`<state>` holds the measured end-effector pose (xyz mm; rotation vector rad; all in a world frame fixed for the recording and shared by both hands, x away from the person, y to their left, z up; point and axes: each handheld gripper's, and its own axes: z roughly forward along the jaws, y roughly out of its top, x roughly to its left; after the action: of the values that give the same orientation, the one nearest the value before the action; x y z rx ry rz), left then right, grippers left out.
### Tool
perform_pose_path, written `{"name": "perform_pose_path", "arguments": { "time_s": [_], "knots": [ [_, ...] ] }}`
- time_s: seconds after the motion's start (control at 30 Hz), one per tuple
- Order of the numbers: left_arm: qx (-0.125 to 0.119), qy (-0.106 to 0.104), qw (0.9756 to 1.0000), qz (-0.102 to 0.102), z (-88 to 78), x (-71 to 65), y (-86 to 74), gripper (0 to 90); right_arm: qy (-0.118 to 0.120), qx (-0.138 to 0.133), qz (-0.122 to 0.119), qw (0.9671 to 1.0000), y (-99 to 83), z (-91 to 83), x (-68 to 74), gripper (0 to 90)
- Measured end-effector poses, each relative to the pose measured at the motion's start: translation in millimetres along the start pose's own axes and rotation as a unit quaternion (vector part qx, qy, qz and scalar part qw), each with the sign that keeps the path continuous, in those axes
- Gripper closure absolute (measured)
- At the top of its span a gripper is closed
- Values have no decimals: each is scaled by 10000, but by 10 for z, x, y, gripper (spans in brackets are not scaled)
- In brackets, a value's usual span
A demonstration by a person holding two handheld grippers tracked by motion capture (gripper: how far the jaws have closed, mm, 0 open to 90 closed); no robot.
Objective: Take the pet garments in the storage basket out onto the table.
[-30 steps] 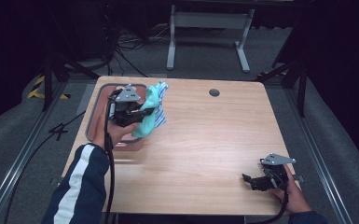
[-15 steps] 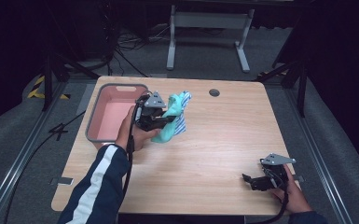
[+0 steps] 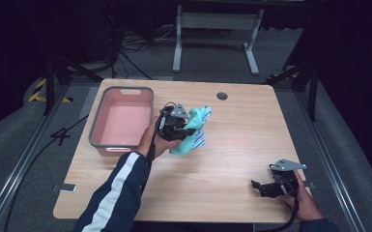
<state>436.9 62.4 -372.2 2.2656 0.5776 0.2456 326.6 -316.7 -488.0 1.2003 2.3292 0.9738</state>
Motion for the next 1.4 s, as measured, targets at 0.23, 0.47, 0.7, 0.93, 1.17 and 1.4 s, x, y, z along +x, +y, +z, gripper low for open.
{"name": "perform_pose_path", "arguments": {
  "time_s": [0.23,0.47,0.7,0.93,1.17,1.4],
  "knots": [
    [262,-77,9996,42,282,-78,-25,777,-1,0,-2,10000,0,0,0,4],
    [486,-93,9987,123,482,-152,-65,774,-2,0,-1,10000,0,0,0,4],
    [676,-87,9975,194,625,-211,-96,769,-2,0,-1,10000,0,0,0,4],
    [772,-216,9965,215,742,-262,-132,754,-5,-1,1,10000,-1,-1,1,5],
    [852,-263,9957,247,815,-293,-163,725,-4,-1,2,10000,-1,0,1,5],
    [935,-167,9952,253,859,-322,-170,628,-3,-4,3,10000,-1,0,1,5]
  ]
}}
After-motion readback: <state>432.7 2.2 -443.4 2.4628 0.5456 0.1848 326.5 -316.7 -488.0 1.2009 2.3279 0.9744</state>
